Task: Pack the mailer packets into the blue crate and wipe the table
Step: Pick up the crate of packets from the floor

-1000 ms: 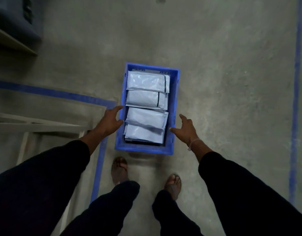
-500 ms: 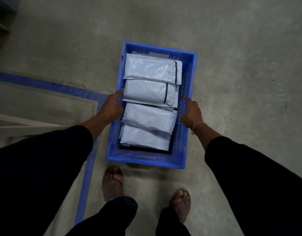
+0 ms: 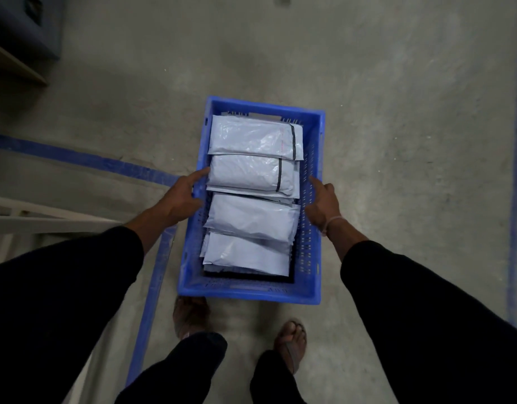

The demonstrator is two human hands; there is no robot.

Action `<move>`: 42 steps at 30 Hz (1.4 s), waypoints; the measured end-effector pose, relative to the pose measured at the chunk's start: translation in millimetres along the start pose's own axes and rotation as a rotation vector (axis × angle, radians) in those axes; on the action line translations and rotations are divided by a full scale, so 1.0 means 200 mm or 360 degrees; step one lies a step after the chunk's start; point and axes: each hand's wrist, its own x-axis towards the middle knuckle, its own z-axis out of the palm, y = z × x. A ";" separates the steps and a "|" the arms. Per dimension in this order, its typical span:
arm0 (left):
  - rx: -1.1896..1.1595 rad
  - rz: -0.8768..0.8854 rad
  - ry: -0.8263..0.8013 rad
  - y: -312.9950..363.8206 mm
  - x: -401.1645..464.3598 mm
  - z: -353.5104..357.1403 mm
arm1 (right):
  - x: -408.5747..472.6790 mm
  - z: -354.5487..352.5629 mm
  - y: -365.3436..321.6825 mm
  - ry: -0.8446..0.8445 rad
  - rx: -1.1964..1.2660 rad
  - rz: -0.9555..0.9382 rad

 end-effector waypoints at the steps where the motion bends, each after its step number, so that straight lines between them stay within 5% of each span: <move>1: 0.0011 0.0002 0.0007 0.06 -0.05 -0.03 | -0.06 -0.06 -0.04 -0.0006 0.0000 -0.0007; 16: 0.0195 0.0166 0.0198 1.30 -1.29 -0.79 | -1.32 -1.24 -0.90 0.0165 -0.0268 -0.0432; 24: 0.0280 0.0121 0.0748 1.85 -2.07 -1.00 | -2.00 -1.67 -1.27 0.0327 -0.0451 -0.0815; 42: 0.0072 0.0102 0.1340 2.33 -3.42 -1.46 | -3.04 -2.11 -2.04 0.0304 -0.0662 -0.1375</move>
